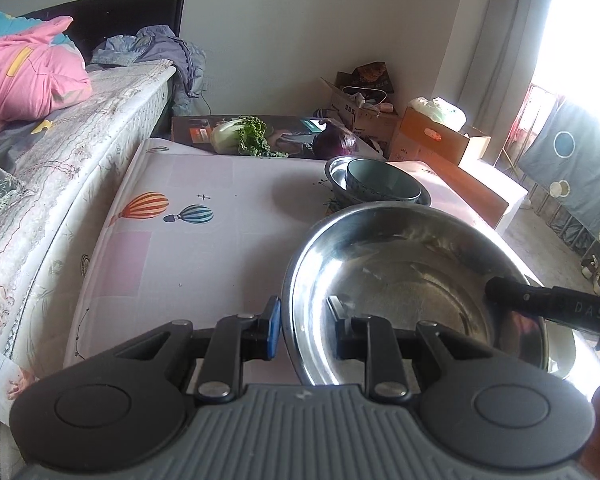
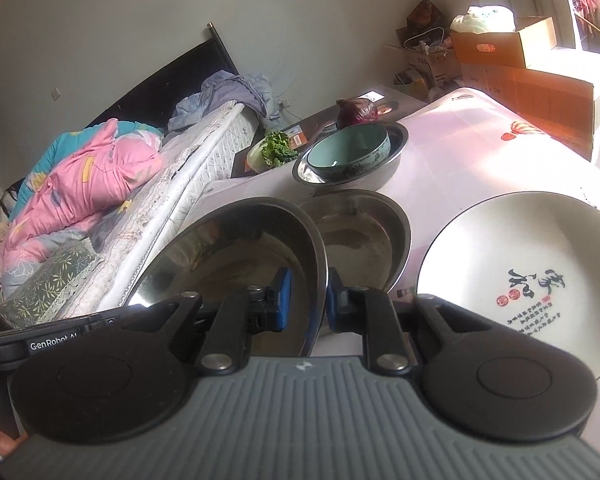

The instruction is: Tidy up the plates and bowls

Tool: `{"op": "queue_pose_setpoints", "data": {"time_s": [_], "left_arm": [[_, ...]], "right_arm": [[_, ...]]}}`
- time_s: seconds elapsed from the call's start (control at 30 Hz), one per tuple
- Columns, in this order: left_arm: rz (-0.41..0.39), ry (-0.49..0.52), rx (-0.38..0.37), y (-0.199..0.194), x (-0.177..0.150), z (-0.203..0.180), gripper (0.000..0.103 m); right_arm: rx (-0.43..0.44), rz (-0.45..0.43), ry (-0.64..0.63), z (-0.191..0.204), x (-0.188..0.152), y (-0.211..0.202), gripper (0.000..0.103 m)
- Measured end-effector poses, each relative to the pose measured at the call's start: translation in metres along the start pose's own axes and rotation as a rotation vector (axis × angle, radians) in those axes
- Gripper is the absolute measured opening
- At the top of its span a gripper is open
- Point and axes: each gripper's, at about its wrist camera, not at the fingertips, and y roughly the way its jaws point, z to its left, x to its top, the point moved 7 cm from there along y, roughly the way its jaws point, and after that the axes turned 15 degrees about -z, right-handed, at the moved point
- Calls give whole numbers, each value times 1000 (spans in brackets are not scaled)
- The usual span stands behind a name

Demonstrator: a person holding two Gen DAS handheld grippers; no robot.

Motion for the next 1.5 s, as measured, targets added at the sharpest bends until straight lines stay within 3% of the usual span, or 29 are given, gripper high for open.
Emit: {"op": "queue_pose_setpoints", "data": {"time_s": [0.3,0.7,0.9,1.0,1.07,1.13,1.23,1.37,1.5], "left_arm": [[56,-14,-18,67,1,-11,24],[121,-20,-19,94,-5,-13,24],[117,-21,-5,95,-4,-11,26],[102,-26,2,90,-1,-9,29],[72,-14,10,80,3,-11,46],[38,1,21,69,6,-13,56],[-19,24,21,45,12,-21,61],[-72,36,-66,15,13,-48,68],[-31,37,-208,6,-4,-90,69]], "right_arm": [[-43,81,-51,-34,13,58,19],[-77,144,-50,-54,2,87,20],[-85,128,-58,-56,5,86,28],[-87,111,-59,-57,9,81,35],[-80,94,-48,-59,12,75,42],[-69,70,-37,-61,15,64,43],[-59,25,-26,-67,23,40,46],[-74,-44,-20,-89,36,-1,50],[-115,-96,-10,-125,45,-42,51]]}}
